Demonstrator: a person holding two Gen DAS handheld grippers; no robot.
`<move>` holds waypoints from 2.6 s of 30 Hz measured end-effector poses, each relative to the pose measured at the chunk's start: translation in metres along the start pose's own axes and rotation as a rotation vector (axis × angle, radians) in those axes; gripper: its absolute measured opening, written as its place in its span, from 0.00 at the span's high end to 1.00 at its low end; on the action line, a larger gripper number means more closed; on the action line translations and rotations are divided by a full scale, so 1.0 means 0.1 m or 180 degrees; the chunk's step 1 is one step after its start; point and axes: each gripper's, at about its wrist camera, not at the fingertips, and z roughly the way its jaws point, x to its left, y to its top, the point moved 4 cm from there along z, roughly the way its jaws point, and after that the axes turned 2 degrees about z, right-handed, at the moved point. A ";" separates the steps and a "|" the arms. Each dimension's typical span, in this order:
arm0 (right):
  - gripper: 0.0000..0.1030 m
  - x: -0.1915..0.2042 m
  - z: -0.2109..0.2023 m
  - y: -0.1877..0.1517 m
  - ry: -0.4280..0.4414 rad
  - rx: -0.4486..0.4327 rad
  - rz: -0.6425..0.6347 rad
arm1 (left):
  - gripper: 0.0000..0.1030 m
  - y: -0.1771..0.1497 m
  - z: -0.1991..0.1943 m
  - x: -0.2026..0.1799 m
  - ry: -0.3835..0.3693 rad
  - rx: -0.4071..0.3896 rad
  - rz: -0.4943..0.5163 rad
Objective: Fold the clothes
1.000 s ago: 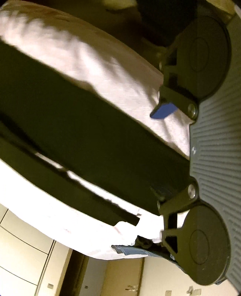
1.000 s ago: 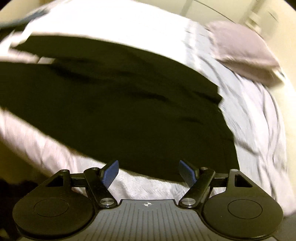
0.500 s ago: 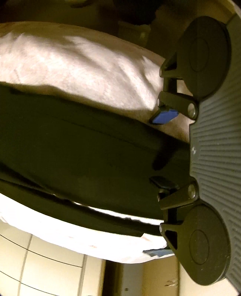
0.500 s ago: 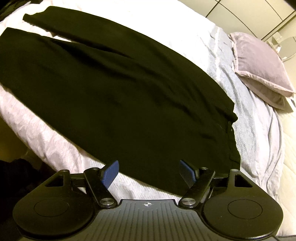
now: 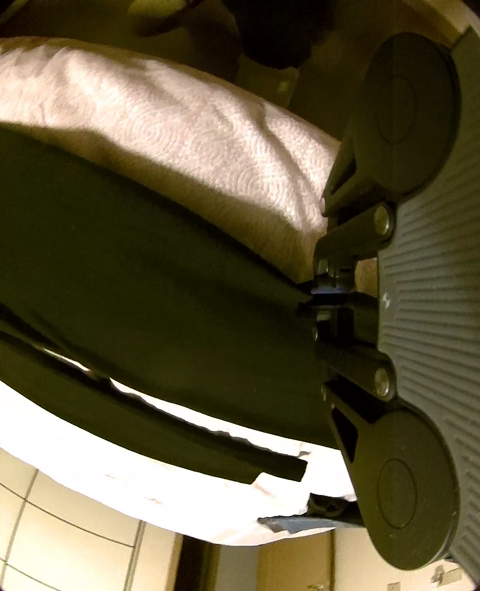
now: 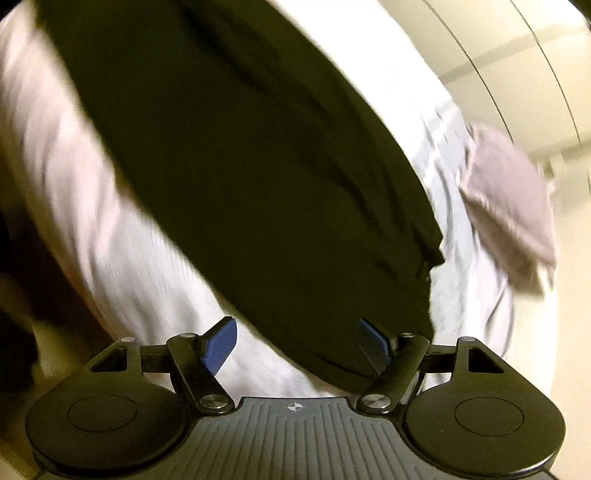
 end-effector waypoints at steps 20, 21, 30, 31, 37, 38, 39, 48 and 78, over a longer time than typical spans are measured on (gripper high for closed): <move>0.93 -0.60 1.00 -0.91 0.0098 -0.0553 -0.0985 | 0.97 0.39 -0.62 0.61 0.0162 0.0461 -0.0459; 0.94 -0.69 0.93 -0.86 0.0096 -0.0577 -0.0925 | 0.97 0.39 -0.68 0.65 0.0172 0.0458 -0.0466; 0.98 -1.79 0.26 -0.20 -0.0281 -0.0907 -0.0867 | 0.97 0.49 -1.09 1.53 0.0213 0.0315 -0.0718; 0.98 -1.87 0.20 -0.11 -0.0316 -0.0918 -0.0882 | 0.97 0.51 -1.11 1.64 0.0189 0.0285 -0.0722; 0.98 -2.44 0.33 0.65 -0.0401 -0.0762 -0.1109 | 0.97 0.65 -0.87 2.27 -0.0118 0.0122 -0.0650; 0.98 -2.51 0.38 0.77 -0.0385 -0.0714 -0.1116 | 0.97 0.66 -0.78 2.36 -0.0178 0.0097 -0.0642; 0.98 -2.57 0.44 0.92 -0.0358 -0.0676 -0.1136 | 0.97 0.68 -0.68 2.44 -0.0246 0.0073 -0.0624; 0.98 -2.79 1.12 1.80 -0.0164 -0.0302 -0.1224 | 0.97 0.92 0.30 2.99 -0.0703 0.0081 -0.0437; 0.98 -2.90 3.22 2.18 0.0644 -0.0105 -0.0138 | 0.97 1.99 2.44 3.31 -0.0639 0.0745 -0.0434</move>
